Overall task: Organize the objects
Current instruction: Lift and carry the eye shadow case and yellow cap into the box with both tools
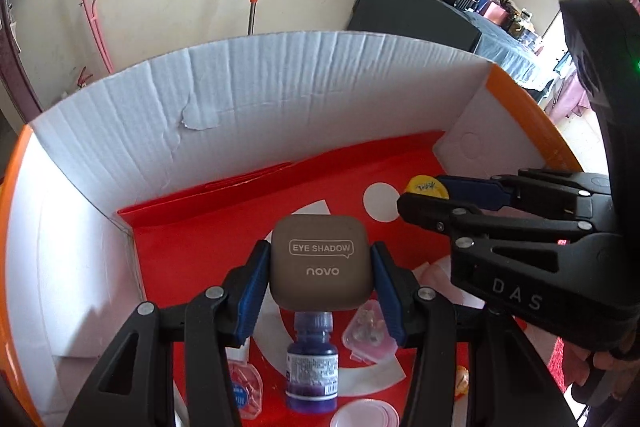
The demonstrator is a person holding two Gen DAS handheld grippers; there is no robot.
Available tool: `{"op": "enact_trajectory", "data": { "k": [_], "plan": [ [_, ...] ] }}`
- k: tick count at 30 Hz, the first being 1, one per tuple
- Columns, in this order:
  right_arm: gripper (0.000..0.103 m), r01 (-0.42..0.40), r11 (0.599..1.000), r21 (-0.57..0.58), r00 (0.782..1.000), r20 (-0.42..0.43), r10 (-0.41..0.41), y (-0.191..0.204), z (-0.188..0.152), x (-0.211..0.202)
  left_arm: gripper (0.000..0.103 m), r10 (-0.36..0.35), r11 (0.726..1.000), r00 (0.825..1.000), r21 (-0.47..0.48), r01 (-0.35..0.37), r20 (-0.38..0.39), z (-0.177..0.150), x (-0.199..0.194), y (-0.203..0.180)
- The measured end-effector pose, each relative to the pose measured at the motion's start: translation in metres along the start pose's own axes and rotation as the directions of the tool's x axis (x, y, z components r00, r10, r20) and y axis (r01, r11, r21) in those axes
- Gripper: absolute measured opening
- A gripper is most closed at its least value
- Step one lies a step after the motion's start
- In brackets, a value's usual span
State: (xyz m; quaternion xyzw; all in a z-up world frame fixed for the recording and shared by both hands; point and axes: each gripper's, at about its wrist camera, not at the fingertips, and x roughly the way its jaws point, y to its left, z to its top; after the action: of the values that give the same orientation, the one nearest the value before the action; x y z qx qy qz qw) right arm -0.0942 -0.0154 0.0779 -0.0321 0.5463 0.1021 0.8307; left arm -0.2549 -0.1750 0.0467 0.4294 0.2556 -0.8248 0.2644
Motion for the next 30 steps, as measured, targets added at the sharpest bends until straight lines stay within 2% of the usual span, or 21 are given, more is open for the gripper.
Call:
{"op": "enact_trajectory", "data": {
  "k": [15,30],
  "plan": [
    [0.03,0.042,0.998,0.037,0.997,-0.072,-0.04,-0.011,0.008,0.022,0.052,0.045,0.998,0.998,-0.038,-0.047,-0.049,0.001,0.02,0.008],
    [0.03,0.073,0.997,0.009,0.995,-0.075,-0.072,-0.008,0.005,0.023,0.053,0.097,0.995,0.995,-0.02,-0.097,-0.04,-0.002,0.019,0.004]
  ]
}}
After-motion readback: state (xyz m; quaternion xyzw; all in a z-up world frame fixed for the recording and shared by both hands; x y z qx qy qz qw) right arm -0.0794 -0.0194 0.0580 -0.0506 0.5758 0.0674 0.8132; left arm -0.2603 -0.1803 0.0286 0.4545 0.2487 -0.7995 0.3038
